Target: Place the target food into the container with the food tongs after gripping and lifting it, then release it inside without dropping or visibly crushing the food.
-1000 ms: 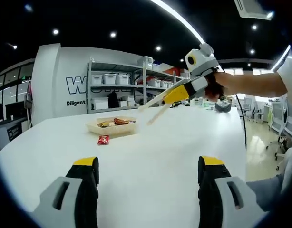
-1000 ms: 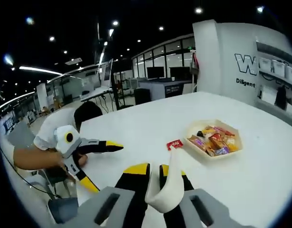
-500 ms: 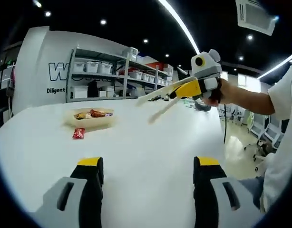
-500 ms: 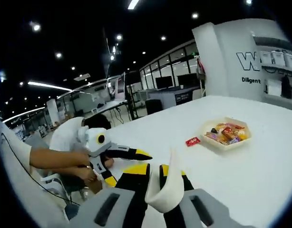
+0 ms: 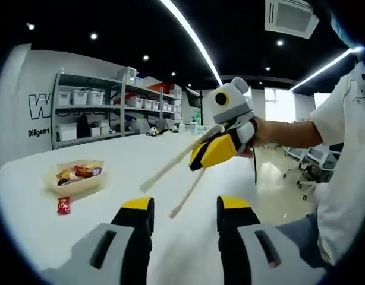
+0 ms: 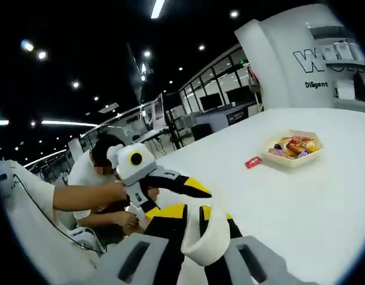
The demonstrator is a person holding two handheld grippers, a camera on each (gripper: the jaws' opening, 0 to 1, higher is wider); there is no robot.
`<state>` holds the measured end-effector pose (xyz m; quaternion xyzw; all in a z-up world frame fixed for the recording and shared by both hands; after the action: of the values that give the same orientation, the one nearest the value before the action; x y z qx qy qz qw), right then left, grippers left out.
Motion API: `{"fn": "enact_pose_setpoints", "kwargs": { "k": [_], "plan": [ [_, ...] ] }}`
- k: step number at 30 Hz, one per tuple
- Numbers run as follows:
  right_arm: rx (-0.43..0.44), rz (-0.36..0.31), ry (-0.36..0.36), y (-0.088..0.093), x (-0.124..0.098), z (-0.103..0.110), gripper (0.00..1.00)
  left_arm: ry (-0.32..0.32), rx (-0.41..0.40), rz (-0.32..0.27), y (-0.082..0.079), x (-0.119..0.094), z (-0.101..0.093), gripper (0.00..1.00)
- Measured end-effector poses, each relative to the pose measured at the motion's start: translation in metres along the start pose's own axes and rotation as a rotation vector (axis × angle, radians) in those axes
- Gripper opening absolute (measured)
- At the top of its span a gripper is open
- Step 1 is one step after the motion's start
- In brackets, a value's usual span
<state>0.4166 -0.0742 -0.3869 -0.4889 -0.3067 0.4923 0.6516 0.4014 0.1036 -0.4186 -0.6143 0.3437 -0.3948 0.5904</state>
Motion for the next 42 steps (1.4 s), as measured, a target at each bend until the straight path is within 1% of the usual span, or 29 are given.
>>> {"fn": "enact_pose_setpoints", "kwargs": {
  "k": [2,4,5,6,7,10,11,12,13,14,16,18,20,23,24,25,27,28,29,30,31,32,33,35,36,37,38,40,42],
  "plan": [
    [0.026,-0.012,-0.007,0.001,0.0,0.001,0.03,0.022,-0.008,0.009,-0.001,0.002,0.0,0.33],
    [0.028,-0.004,-0.005,0.003,0.0,0.0,0.03,0.05,-0.001,0.025,0.0,0.005,-0.002,0.27],
    [0.027,-0.004,-0.004,0.004,0.0,0.0,0.03,0.083,0.009,0.038,0.001,0.007,-0.004,0.23],
    [0.079,-0.018,-0.023,0.004,0.001,0.002,0.03,0.094,0.025,0.047,0.001,0.008,-0.004,0.2],
    [0.091,-0.01,-0.026,0.005,0.0,0.001,0.03,0.093,0.021,0.047,0.001,0.009,-0.004,0.18],
    [0.073,-0.001,-0.022,0.007,0.0,-0.001,0.03,0.11,0.025,0.038,0.001,0.01,-0.004,0.13],
    [0.08,0.008,-0.024,0.007,-0.001,-0.001,0.03,0.119,0.044,0.056,0.003,0.011,-0.003,0.11],
    [0.081,0.012,-0.025,0.007,-0.001,-0.001,0.03,0.124,0.046,0.064,0.004,0.011,-0.003,0.09],
    [0.07,0.019,-0.029,0.008,0.0,0.0,0.03,0.153,0.051,0.073,0.005,0.011,-0.005,0.08],
    [0.064,0.017,-0.035,0.007,0.0,0.002,0.03,0.164,0.056,0.07,0.005,0.011,-0.005,0.07],
    [0.071,0.005,-0.045,0.005,-0.001,0.005,0.04,0.187,0.038,0.067,0.004,0.011,-0.008,0.05],
    [0.07,0.003,-0.056,0.003,-0.001,0.005,0.04,0.203,0.037,0.065,0.003,0.011,-0.01,0.04],
    [0.085,0.003,-0.058,0.003,-0.001,0.006,0.04,0.205,0.046,0.062,0.002,0.011,-0.01,0.03],
    [0.123,0.009,-0.056,0.003,-0.001,0.006,0.04,0.221,0.018,0.064,0.001,0.01,-0.01,0.03],
    [0.173,0.016,-0.038,0.002,-0.002,0.007,0.03,0.221,0.022,0.065,0.0,0.01,-0.011,0.03],
    [0.191,0.027,-0.026,0.002,-0.001,0.006,0.03,0.222,0.028,0.071,0.0,0.011,-0.012,0.03],
    [0.214,0.03,-0.024,0.001,0.0,0.006,0.03,0.213,0.014,0.082,0.001,0.012,-0.012,0.04],
    [0.224,0.029,-0.032,0.001,0.0,0.007,0.03,0.22,0.01,0.094,0.001,0.013,-0.014,0.03],
    [0.229,0.024,-0.026,0.001,0.001,0.007,0.03,0.222,0.025,0.094,0.002,0.013,-0.014,0.03],
    [0.225,0.025,-0.021,0.001,0.002,0.008,0.03,0.213,0.045,0.093,0.002,0.013,-0.013,0.04],
    [0.207,0.028,-0.024,0.001,0.004,0.01,0.03,0.216,0.028,0.095,0.003,0.013,-0.013,0.03],
    [0.208,0.033,-0.025,0.001,0.004,0.01,0.03,0.229,0.028,0.095,0.003,0.012,-0.015,0.03],
    [0.206,0.037,-0.033,0.001,0.003,0.012,0.04,0.235,0.046,0.085,0.003,0.011,-0.015,0.02],
    [0.197,0.039,-0.067,0.002,0.001,0.013,0.04,0.247,0.026,0.079,0.002,0.01,-0.017,0.02],
    [0.17,0.036,-0.073,0.003,0.0,0.014,0.04,0.262,0.017,0.061,-0.001,0.009,-0.018,0.02],
    [0.133,0.001,-0.076,0.002,0.001,0.012,0.05,0.243,-0.008,0.059,-0.001,0.009,-0.016,0.02],
    [0.1,-0.019,-0.094,0.001,0.0,0.012,0.05,0.251,0.0,0.058,-0.002,0.008,-0.015,0.02],
    [0.03,-0.024,-0.115,0.003,-0.003,0.014,0.09,0.257,-0.005,0.047,-0.004,0.006,-0.016,0.02],
    [-0.029,-0.025,-0.12,0.004,-0.006,0.014,0.14,0.265,-0.015,0.04,-0.006,0.005,-0.017,0.02]
  ]
}}
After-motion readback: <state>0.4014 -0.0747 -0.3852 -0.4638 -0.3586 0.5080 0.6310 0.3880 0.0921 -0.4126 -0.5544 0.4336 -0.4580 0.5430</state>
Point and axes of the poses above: the point that each gripper's makers call its tool centre point, and the gripper's own axes: x roughly forward along the fingers, z roughly to its left, y roughly out of its underside, the point moved 9 cm from there along -x, roughly backward along the fingers, and after that the axes turned 13 degrees about -z, right-handed, at the moved point
